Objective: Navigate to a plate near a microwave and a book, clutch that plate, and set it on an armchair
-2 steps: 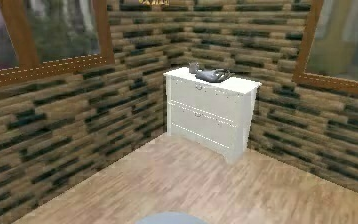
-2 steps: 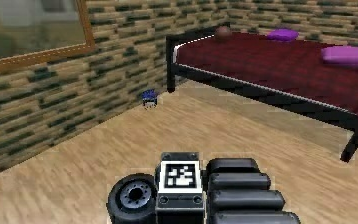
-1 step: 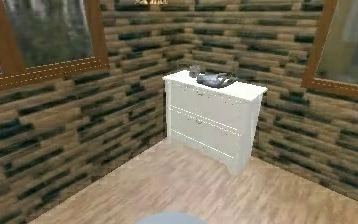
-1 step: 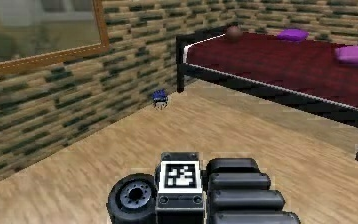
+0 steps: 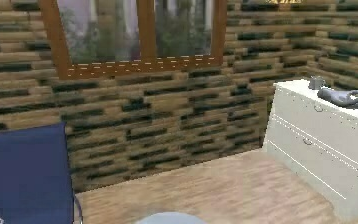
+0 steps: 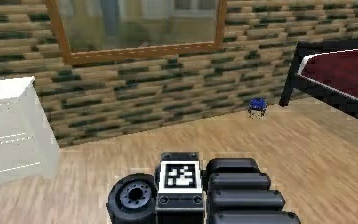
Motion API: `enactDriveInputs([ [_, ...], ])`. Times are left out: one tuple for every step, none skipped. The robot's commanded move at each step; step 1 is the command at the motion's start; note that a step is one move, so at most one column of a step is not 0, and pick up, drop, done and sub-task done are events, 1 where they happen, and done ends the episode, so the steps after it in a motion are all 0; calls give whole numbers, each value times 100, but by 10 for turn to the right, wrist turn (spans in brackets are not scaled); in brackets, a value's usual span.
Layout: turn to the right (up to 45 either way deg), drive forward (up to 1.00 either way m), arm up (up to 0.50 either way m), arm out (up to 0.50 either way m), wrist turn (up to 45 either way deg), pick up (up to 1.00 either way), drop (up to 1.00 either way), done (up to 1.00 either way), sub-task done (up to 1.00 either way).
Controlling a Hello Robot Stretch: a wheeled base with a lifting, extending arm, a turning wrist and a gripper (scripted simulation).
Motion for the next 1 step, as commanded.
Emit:
enactDriveInputs([
  [0, 80, 0, 0, 0, 0, 0, 0, 0],
])
